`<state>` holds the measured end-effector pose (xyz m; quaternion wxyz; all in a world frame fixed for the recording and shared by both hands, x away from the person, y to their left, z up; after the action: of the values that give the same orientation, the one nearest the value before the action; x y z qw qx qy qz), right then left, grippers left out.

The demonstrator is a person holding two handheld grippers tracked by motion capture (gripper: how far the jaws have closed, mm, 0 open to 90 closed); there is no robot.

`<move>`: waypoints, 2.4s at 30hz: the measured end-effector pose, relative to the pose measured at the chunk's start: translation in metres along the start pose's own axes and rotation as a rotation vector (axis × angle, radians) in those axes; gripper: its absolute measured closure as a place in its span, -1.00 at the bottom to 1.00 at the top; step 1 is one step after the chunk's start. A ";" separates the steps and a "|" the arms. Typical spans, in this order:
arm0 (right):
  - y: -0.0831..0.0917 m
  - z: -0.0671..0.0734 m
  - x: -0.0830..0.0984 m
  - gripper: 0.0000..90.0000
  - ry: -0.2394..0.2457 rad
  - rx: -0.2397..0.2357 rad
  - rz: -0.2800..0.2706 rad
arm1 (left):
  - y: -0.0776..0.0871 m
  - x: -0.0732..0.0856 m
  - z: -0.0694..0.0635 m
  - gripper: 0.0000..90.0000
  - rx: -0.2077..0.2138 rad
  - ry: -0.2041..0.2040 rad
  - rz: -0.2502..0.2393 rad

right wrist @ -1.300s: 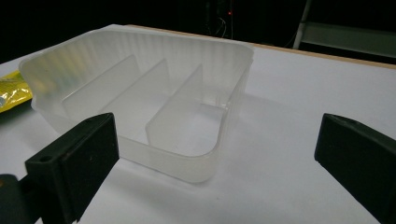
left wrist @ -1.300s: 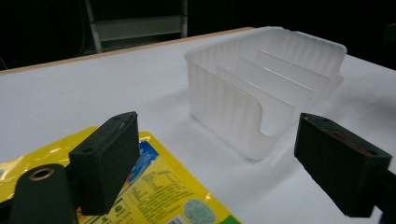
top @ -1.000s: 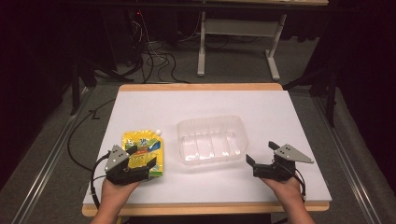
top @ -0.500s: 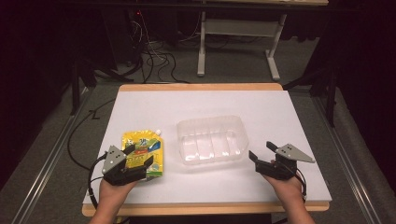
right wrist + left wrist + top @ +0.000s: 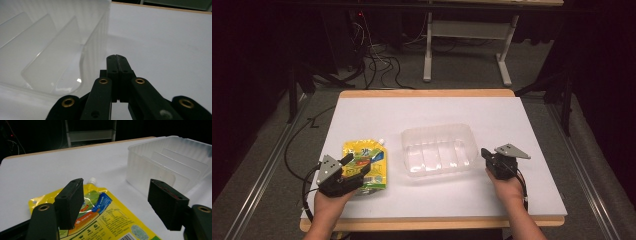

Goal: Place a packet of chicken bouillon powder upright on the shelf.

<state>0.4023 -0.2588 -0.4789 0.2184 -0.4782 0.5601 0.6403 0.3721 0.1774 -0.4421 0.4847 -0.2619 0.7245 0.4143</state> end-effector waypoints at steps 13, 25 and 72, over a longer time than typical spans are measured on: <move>0.000 0.019 0.000 1.00 0.050 -0.052 -0.004 | -0.017 0.003 0.068 -0.04 -0.105 0.133 0.044; 0.009 0.018 0.010 0.82 0.045 -0.047 0.011 | -0.053 0.012 0.119 -0.18 -0.088 0.279 0.143; 0.009 0.024 0.016 0.78 0.082 -0.057 0.035 | -0.074 0.028 0.130 1.00 0.033 0.373 0.248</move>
<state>0.3790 -0.2436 -0.4897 0.1702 -0.5000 0.5584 0.6397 0.4823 0.2503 -0.5174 0.2917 -0.2349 0.8349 0.4032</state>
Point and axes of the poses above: each handheld gripper's, and its own axes: y roughly backward along the jaws, x roughly out of its underside, z roughly to its left, the point moved 6 cm from there along -y, roughly forward along the jaws, and after that the axes turned 7 degrees about y, right-handed, at the moved point
